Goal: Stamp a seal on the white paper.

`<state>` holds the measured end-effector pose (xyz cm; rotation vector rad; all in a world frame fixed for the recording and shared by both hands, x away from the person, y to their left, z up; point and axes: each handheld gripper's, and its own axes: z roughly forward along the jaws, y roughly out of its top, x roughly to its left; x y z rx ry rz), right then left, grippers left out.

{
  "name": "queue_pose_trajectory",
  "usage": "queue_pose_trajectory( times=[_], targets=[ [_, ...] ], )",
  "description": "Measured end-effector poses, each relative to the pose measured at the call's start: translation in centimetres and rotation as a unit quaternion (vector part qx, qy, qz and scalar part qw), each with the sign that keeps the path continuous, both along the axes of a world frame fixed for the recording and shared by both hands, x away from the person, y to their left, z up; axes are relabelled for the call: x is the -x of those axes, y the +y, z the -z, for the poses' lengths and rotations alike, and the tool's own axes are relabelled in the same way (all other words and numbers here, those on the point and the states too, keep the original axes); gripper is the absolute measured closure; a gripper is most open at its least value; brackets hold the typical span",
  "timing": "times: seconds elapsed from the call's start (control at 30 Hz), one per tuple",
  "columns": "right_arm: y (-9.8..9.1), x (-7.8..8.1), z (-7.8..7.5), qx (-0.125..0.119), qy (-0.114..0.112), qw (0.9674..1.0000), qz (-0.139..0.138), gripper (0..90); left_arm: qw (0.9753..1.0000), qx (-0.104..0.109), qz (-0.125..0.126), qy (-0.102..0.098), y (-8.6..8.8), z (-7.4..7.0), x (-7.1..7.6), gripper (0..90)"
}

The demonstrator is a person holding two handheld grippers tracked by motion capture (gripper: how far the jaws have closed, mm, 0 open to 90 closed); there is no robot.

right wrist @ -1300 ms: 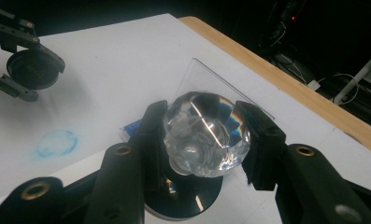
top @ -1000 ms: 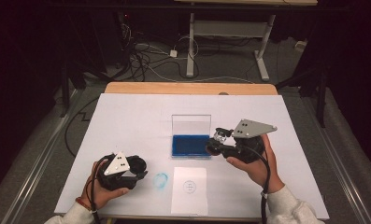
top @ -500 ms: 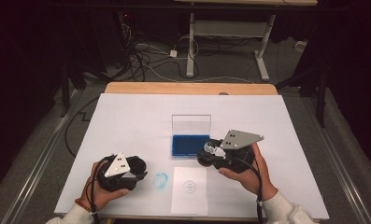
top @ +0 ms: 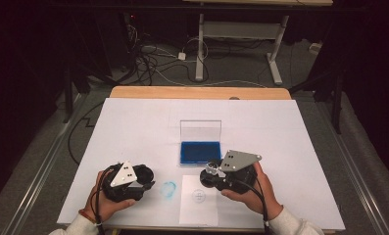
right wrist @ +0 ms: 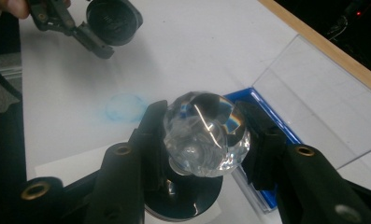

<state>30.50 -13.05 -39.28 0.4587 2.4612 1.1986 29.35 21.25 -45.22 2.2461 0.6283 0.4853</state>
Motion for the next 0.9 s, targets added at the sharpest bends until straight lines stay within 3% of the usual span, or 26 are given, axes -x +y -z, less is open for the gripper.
queue_pose_trajectory(
  times=[0.9],
  targets=[
    [2.8,1.2,4.8,0.043,0.012,0.9986,-0.028,57.2,1.0,-0.002,0.0,0.001,0.0,0.0,0.0,36.4]
  ],
)
